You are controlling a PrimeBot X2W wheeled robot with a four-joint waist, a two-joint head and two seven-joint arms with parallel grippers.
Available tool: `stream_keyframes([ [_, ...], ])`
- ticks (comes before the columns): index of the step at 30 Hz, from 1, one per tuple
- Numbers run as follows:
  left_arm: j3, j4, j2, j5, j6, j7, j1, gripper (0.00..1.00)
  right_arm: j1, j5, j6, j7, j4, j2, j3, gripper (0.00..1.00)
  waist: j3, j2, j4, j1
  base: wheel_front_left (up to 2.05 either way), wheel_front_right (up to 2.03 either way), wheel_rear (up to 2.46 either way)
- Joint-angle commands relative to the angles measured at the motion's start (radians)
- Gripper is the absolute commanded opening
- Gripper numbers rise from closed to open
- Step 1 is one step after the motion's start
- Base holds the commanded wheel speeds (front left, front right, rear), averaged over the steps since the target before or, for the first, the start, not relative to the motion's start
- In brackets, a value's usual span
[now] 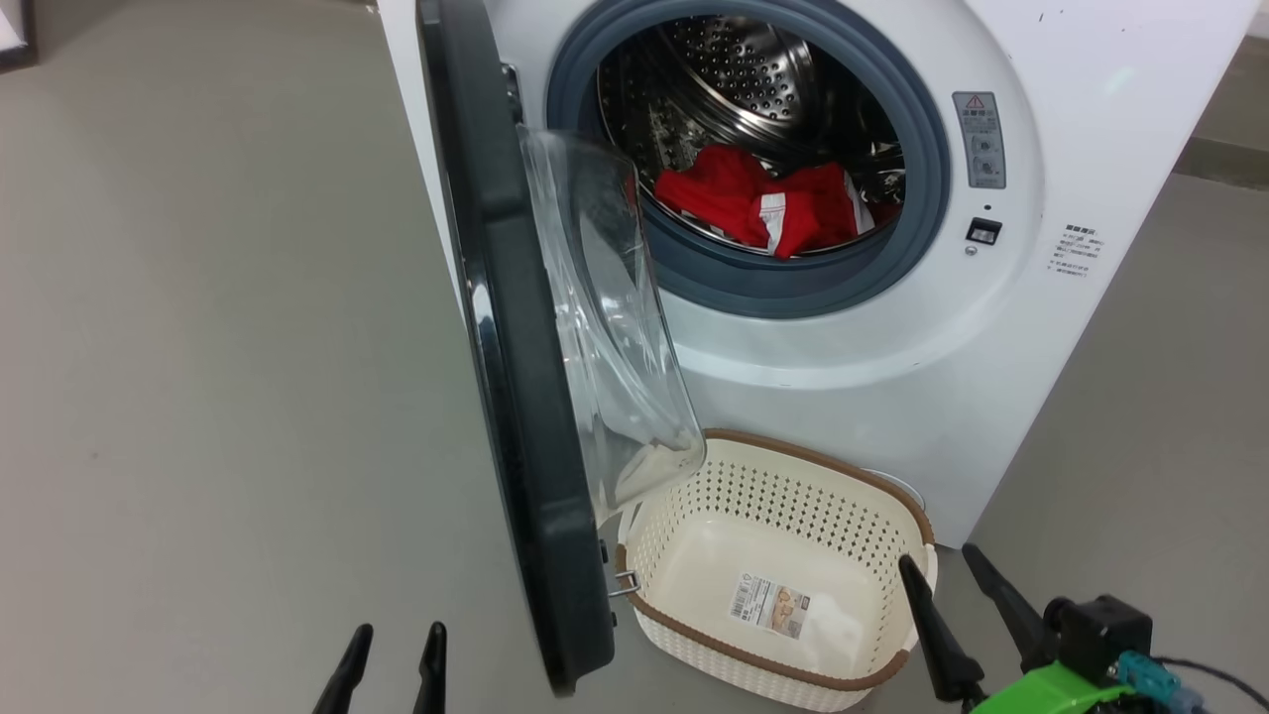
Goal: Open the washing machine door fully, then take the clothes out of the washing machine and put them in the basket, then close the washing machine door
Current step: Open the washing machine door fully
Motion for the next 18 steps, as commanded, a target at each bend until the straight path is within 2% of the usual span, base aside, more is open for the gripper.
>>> stream_keyframes([
  [1,0.035,-0.031,0.005,0.012,0.006,-0.009,-0.026,1.0,0.009,-0.033,0.005,-0.012,-0.028,0.006,0.001,1.0,-0.003,-0.0001,0.002,0.0,0.0,0.0,0.0],
  [17,0.038,-0.035,0.005,0.012,0.01,-0.009,-0.025,1.0,0.037,-0.097,0.005,-0.012,-0.029,0.039,-0.043,1.0,-0.012,-0.0001,-0.006,0.0,0.0,0.0,0.0],
  [18,0.039,-0.039,0.005,0.016,0.012,-0.009,-0.027,0.94,0.036,-0.098,0.005,-0.012,-0.03,0.04,-0.044,1.0,-0.013,-0.0001,-0.006,0.0,0.0,0.0,0.0],
])
